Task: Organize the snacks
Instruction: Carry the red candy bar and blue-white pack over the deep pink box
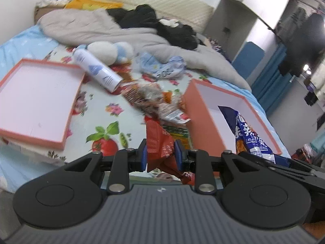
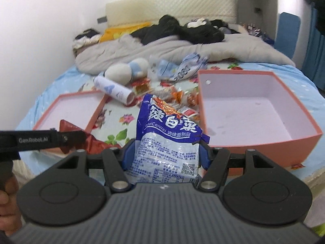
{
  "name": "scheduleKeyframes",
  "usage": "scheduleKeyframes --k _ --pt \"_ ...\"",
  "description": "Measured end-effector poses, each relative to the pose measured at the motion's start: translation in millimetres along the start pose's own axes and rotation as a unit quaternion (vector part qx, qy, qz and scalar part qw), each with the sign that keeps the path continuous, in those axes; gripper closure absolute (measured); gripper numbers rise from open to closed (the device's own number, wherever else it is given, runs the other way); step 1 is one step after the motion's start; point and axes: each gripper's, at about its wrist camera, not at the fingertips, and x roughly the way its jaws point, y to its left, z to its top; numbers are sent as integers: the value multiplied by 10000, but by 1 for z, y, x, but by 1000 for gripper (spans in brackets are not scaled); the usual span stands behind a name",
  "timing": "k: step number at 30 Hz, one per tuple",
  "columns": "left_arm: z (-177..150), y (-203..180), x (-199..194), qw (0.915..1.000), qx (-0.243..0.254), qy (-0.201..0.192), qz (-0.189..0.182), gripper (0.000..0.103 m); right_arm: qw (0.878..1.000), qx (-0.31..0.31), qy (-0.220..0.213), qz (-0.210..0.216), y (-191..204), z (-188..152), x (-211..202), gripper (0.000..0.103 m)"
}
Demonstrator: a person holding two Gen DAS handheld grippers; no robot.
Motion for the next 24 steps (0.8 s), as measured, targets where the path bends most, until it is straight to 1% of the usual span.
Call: scheduleKeyframes --k 4,12,18,24 --pt "6 -24 -8 9995 182 -81 -225 72 9995 -21 -235 -192 -9 3 -20 39" --pt "18 -75 -2 9970 486 -71 -604 72 9970 210 -497 -556 -43 10 -50 39" --pt "31 -108 24 9949 566 89 -831 72 9948 461 -456 -791 -76 13 -51 39" --pt "50 -140 71 9932 700 297 -885 72 9938 571 -338 -897 -111 23 -35 39"
